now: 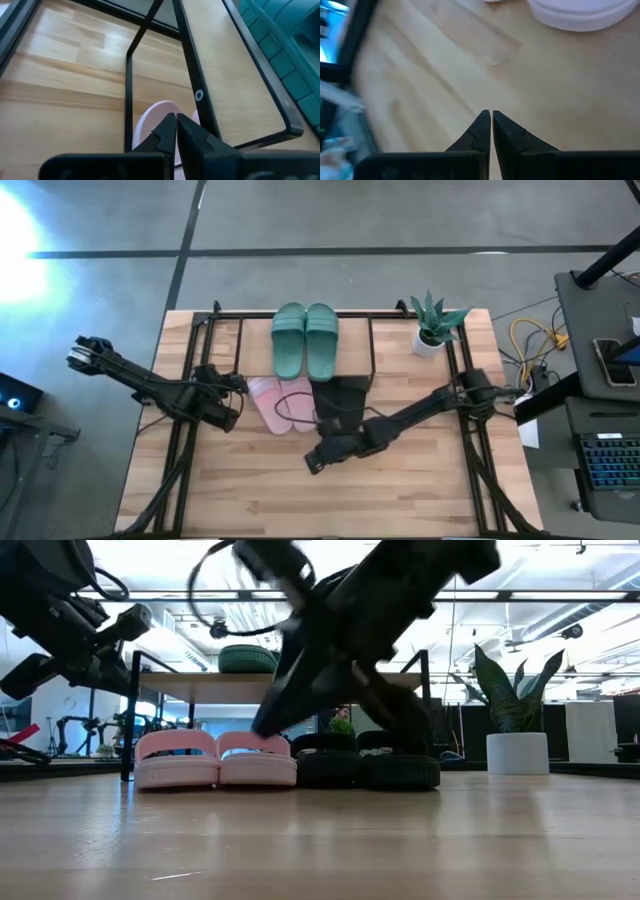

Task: Pick and place slides into the shelf
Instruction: Adjust the slides under the shelf

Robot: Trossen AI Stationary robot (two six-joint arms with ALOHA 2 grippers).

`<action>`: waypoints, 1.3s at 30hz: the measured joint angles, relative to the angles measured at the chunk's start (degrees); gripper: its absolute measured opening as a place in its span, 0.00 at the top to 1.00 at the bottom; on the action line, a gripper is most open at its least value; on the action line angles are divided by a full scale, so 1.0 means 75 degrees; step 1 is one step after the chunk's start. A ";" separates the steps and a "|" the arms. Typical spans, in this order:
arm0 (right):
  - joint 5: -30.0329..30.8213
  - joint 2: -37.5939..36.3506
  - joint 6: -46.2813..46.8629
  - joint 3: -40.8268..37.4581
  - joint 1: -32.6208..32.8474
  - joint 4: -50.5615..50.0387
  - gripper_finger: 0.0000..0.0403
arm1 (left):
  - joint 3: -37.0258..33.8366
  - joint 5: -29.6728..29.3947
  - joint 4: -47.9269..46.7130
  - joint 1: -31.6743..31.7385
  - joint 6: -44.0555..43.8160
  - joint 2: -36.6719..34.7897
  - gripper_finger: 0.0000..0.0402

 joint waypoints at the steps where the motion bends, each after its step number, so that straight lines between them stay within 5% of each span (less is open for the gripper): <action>1: 0.0047 0.0165 -0.0057 0.0201 -0.0020 -0.0232 0.97 | -0.0003 0.0008 0.0019 0.0000 -0.0003 -0.0022 1.00; 13: 0.1419 0.0932 -0.1401 0.1999 -0.0323 -0.2175 0.97 | -0.0017 0.0131 0.0083 -0.0003 -0.0032 -0.0162 1.00; 26: 0.0865 0.0889 -0.1788 0.2110 -0.1080 -0.2246 0.97 | -0.0035 0.0180 0.0472 -0.0019 0.0523 -0.0159 1.00; 33: -0.0559 0.0794 -0.1291 0.2277 -0.0772 -0.2679 0.97 | -0.0038 0.0203 0.0503 -0.0021 0.0539 -0.0187 1.00; 39: 0.0123 0.0814 -0.0573 0.2182 -0.0468 -0.3549 0.97 | -0.0041 0.0198 0.0506 -0.0020 0.0539 -0.0170 1.00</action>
